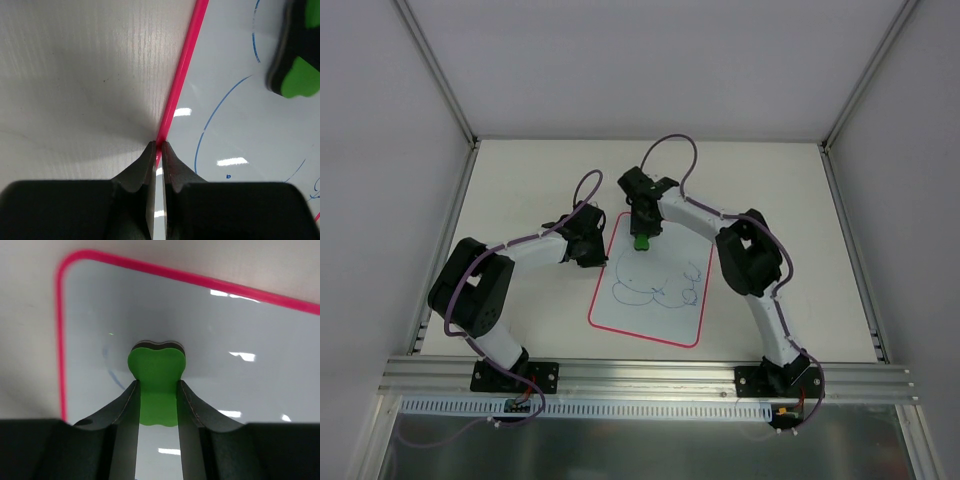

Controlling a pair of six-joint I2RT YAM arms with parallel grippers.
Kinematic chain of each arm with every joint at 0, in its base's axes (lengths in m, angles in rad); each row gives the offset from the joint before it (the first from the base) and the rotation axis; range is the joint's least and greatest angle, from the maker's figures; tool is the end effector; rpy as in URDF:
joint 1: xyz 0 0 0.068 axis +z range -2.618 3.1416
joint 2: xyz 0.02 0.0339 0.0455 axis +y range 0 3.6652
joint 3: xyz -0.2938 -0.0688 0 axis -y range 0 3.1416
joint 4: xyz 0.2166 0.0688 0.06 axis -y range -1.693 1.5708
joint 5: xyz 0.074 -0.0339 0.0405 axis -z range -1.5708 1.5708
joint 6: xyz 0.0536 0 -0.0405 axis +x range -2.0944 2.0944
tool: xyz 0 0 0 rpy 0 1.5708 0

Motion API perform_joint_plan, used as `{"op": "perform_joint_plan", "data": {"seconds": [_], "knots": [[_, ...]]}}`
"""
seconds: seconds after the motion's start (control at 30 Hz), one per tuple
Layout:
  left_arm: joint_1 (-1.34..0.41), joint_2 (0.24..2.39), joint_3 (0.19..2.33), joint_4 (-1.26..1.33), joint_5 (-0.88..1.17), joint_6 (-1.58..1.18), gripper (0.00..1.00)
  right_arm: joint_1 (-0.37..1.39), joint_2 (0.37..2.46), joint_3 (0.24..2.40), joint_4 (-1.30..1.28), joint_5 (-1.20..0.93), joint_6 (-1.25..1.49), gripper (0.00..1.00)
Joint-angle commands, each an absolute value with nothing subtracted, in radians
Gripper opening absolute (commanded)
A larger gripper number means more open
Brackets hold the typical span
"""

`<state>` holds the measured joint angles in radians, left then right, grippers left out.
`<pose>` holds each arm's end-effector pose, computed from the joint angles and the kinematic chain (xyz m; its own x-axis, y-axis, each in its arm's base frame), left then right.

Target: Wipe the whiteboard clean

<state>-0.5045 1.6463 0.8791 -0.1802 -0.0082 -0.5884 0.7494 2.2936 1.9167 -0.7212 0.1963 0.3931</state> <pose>0.2753 -0.1515 0.1957 -0.8572 -0.1607 -0.4893 0.0041 0.9479 -0.3185 0.3698 0.3298 0.1972 -0.8331 -0.2620 -0.4871 -0.3074 0.9515 0.0140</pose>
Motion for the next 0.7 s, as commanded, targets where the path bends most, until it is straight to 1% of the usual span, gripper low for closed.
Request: {"op": "perform_joint_plan", "data": {"seconds": [0.0,0.1,0.2,0.27,0.4,0.53,0.67], "knots": [[-0.514,1.695,0.825,-0.29,-0.038,-0.583,0.0,0.68,2.217,1.657,-0.778,0.23,0.411,0.0],[-0.512,1.697,0.827,-0.288,-0.035,-0.583,0.0,0.644,2.126,1.499,-0.715,0.233,0.417,0.0],[-0.512,1.698,0.825,-0.29,-0.035,-0.583,0.0,0.635,2.097,1.462,-0.706,0.244,0.414,0.0],[-0.514,1.698,0.827,-0.288,-0.035,-0.581,0.0,0.644,2.098,1.474,-0.704,0.233,0.414,0.0],[-0.512,1.69,0.825,-0.288,-0.032,-0.583,0.0,0.684,2.143,1.554,-0.704,0.218,0.422,0.0],[-0.514,1.684,0.822,-0.288,-0.032,-0.581,0.0,0.735,2.238,1.67,-0.719,0.189,0.433,0.0],[-0.515,1.687,0.824,-0.287,-0.023,-0.577,0.0,0.796,2.33,1.869,-0.801,0.19,0.426,0.0]]}}
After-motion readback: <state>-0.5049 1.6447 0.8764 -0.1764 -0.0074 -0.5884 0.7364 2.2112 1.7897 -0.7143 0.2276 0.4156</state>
